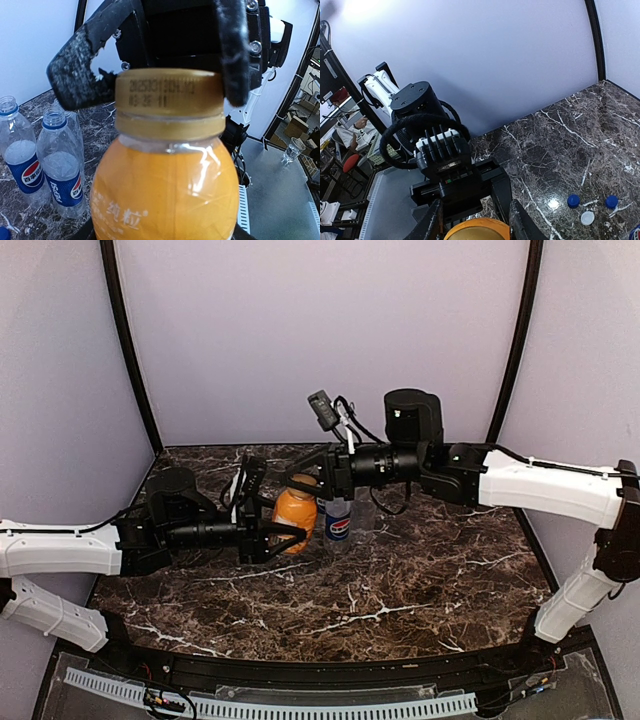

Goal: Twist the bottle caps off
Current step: Unscrew the bottle cap from the plastic bottle.

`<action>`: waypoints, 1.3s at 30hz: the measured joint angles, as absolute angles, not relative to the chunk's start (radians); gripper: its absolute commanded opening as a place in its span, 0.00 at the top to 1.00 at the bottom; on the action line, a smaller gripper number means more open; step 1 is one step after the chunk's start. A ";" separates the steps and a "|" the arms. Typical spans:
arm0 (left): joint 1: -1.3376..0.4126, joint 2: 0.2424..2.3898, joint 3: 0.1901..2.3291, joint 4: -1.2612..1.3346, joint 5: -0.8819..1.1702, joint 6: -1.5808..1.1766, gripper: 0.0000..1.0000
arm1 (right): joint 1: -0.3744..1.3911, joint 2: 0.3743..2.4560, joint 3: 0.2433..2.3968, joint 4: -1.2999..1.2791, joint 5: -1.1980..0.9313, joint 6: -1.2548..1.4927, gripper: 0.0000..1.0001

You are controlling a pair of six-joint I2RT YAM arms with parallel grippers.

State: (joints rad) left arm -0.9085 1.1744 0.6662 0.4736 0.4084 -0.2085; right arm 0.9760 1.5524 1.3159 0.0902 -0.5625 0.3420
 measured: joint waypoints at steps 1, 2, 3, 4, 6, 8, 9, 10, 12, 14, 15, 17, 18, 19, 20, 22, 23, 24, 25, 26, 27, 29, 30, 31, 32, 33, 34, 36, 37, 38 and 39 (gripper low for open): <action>-0.909 1.174 0.665 0.479 0.411 -0.212 0.94 | 0.974 1.552 1.313 0.097 -0.571 0.336 1.00; -0.909 1.174 0.662 0.486 0.414 -0.215 0.93 | 0.971 1.552 1.310 0.106 -0.582 0.328 1.00; -0.909 1.174 0.657 0.496 0.421 -0.219 0.94 | 0.968 1.552 1.308 0.110 -0.591 0.322 1.00; -0.909 1.174 0.651 0.506 0.431 -0.222 0.94 | 0.963 1.552 1.306 0.112 -0.606 0.311 1.00; -0.910 1.174 0.643 0.521 0.456 -0.231 0.94 | 0.958 1.553 1.302 0.117 -0.656 0.285 1.00; -0.910 1.174 0.635 0.545 0.505 -0.245 0.94 | 0.953 1.558 1.302 0.131 -0.727 0.253 1.00; -0.910 1.174 0.632 0.556 0.536 -0.254 0.94 | 0.952 1.560 1.303 0.136 -0.766 0.237 1.00; -0.910 1.175 0.629 0.565 0.569 -0.264 0.94 | 0.950 1.565 1.306 0.139 -0.805 0.220 1.00; -0.910 1.181 0.621 0.598 0.629 -0.289 0.94 | 0.949 1.576 1.319 0.139 -0.878 0.191 1.00; -0.910 1.192 0.613 0.641 0.693 -0.321 0.94 | 0.948 1.590 1.339 0.130 -0.963 0.157 1.00; -0.910 1.198 0.609 0.665 0.721 -0.339 0.94 | 0.948 1.597 1.349 0.127 -0.997 0.141 1.00; -0.910 1.209 0.605 0.707 0.767 -0.368 0.94 | 0.948 1.607 1.364 0.118 -1.051 0.120 1.00; -0.910 1.212 0.604 0.716 0.779 -0.377 0.94 | 0.948 1.608 1.367 0.113 -1.068 0.111 1.00; -0.910 1.216 0.604 0.725 0.791 -0.387 0.94 | 0.948 1.609 1.369 0.111 -1.078 0.108 0.93; -0.910 1.218 0.604 0.731 0.797 -0.394 0.94 | 0.948 1.609 1.369 0.110 -1.086 0.104 0.85; -0.910 1.218 0.604 0.732 0.802 -0.401 0.94 | 0.948 1.608 1.369 0.109 -1.095 0.105 0.66; -0.910 1.218 0.604 0.731 0.802 -0.401 0.94 | 0.948 1.608 1.369 0.108 -1.095 0.106 0.59; -0.910 1.218 0.604 0.731 0.800 -0.401 0.94 | 0.948 1.608 1.369 0.108 -1.095 0.107 0.52; -0.910 1.218 0.604 0.728 0.796 -0.397 0.94 | 0.948 1.608 1.369 0.106 -1.093 0.110 0.45; -0.910 1.218 0.604 0.725 0.793 -0.393 0.94 | 0.948 1.607 1.369 0.102 -1.087 0.115 0.40; -0.910 1.214 0.604 0.724 0.789 -0.384 0.94 | 0.945 1.604 1.369 0.083 -1.075 0.116 0.37; -0.910 1.195 0.604 0.722 0.765 -0.366 0.94 | 0.934 1.595 1.370 0.050 -1.042 0.128 0.32; -0.910 1.186 0.604 0.717 0.750 -0.356 0.94 | 0.931 1.589 1.371 0.039 -1.023 0.135 0.29; -0.909 1.176 0.605 0.711 0.733 -0.347 0.94 | 0.927 1.581 1.371 0.027 -0.997 0.145 0.27; -0.908 1.169 0.605 0.705 0.718 -0.339 0.94 | 0.926 1.574 1.372 0.014 -0.981 0.157 0.26; -0.908 1.164 0.606 0.698 0.700 -0.329 0.94 | 0.926 1.562 1.372 -0.001 -0.949 0.165 0.25; -0.908 1.162 0.606 0.693 0.688 -0.322 0.94 | 0.926 1.554 1.372 -0.007 -0.933 0.178 0.24; -0.908 1.161 0.607 0.678 0.658 -0.306 0.94 | 0.926 1.537 1.371 -0.010 -0.888 0.207 0.23; -0.908 1.161 0.607 0.667 0.640 -0.299 0.94 | 0.926 1.531 1.370 -0.009 -0.869 0.220 0.23; -0.908 1.161 0.607 0.656 0.625 -0.294 0.94 | 0.926 1.523 1.369 -0.007 -0.849 0.235 0.23; -0.908 1.161 0.607 0.648 0.611 -0.291 0.94 | 0.926 1.516 1.367 -0.004 -0.824 0.250 0.23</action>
State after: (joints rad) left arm -0.9081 1.1606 0.6075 0.6479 0.6106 -0.2909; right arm 0.9264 1.5158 1.3674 -0.0044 -0.8238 0.2504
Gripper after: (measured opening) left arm 0.606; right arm 0.769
